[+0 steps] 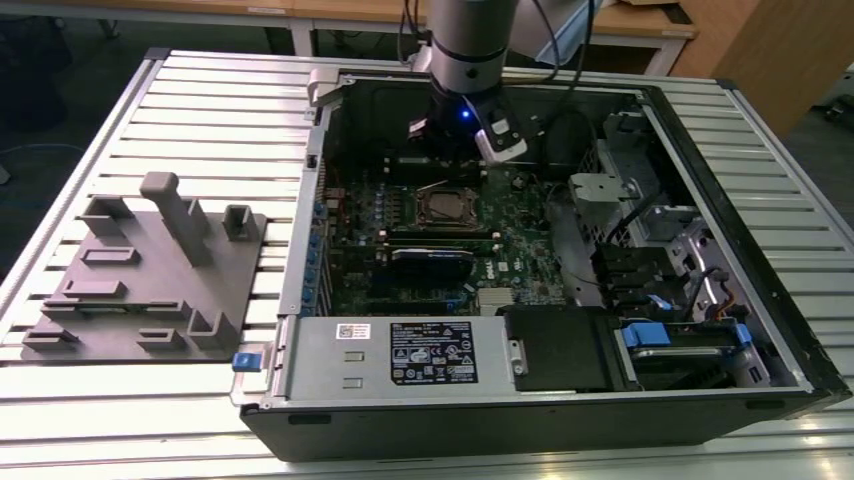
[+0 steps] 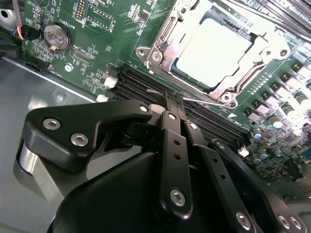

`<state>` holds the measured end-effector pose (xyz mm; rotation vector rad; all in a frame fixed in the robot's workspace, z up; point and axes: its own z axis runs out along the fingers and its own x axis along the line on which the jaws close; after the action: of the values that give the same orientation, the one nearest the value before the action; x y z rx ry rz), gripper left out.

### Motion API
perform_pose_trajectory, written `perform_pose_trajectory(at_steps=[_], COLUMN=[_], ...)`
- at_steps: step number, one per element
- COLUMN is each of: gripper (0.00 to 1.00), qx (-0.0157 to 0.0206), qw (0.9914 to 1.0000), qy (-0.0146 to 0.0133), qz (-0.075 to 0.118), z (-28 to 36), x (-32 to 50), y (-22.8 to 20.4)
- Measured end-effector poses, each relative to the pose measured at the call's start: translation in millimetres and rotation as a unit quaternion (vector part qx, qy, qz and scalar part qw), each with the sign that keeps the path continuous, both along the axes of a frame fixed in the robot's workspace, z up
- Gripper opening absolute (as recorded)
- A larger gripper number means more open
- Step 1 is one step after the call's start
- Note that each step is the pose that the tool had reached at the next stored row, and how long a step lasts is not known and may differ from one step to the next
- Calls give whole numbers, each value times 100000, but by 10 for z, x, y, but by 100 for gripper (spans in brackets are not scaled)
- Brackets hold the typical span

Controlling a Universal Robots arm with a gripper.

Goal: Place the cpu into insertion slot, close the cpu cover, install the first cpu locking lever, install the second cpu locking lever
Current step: 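Install the first cpu locking lever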

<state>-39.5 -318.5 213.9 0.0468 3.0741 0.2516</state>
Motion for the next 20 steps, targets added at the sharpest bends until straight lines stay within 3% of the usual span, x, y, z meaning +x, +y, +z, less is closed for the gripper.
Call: perform_pose_trajectory(at_steps=[5, 10, 15, 20], gripper=[11, 11, 11, 11], qx=[-17, -428, -552, -1251], qw=[99998, 99991, 99989, 99983], qy=[177, 165, 226, 254], qz=[-530, -1293, -1327, -1333], z=[-18, -24, -26, -28], x=[17, 27, 33, 36], y=[0, 8, 24, 32])
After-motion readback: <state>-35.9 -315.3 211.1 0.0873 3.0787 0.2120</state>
